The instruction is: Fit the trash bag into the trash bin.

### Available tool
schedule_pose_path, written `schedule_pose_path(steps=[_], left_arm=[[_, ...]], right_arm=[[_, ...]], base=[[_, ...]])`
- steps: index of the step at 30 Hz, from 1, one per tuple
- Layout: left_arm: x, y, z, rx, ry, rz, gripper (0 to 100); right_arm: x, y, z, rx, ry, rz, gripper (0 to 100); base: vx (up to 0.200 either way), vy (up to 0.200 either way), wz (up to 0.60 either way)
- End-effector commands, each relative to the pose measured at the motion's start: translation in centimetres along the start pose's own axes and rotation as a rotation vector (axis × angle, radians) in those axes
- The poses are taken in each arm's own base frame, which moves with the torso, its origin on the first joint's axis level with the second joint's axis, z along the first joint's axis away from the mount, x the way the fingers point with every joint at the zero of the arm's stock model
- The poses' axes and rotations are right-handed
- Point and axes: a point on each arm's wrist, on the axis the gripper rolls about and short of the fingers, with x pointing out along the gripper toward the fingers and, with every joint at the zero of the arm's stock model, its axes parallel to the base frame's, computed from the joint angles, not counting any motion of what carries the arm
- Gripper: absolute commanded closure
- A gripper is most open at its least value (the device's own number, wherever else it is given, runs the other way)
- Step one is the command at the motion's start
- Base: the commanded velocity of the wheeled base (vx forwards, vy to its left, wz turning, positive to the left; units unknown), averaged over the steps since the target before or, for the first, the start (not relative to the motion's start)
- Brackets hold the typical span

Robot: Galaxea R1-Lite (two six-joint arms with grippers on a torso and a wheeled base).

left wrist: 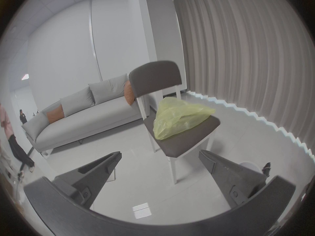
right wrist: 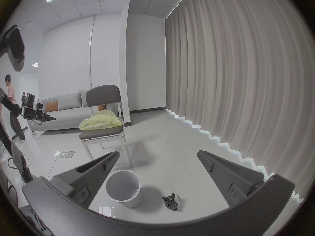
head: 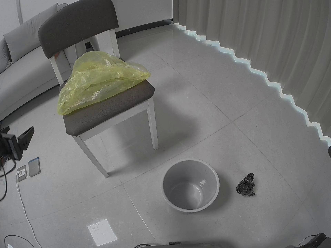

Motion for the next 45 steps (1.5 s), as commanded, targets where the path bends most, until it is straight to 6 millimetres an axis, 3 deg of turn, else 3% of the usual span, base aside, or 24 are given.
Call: schedule_pose_path(steps=[1,8,16,35,45], left_arm=[[10.7,2.2,1.2,0.080,0.139,0.097,0],[12.2,1.8,1.8,0.157,0.140,0.074,0],[15.9,2.0,1.8,0.156,0.172,0.066,0],[26.6,0.5,0.4,0.141,0.204,-0.016,0],[29.1,0.8,-0.1,0.140,0.210,-0.002,0]], right_arm=[[4.8,-0.5,1.5,0.006,0.107,0.043,0],[4.9,-0.5,1.5,0.009,0.110,0.044,0],[5.1,-0.5,1.4,0.010,0.118,0.046,0],[5.8,-0.5,1.0,0.020,0.154,0.049,0],[5.8,-0.5,1.0,0.021,0.151,0.049,0]], base=[[0.000,0.000,0.00],[0.000,0.000,0.00],[0.000,0.000,0.00],[0.000,0.000,0.00],[0.000,0.000,0.00]])
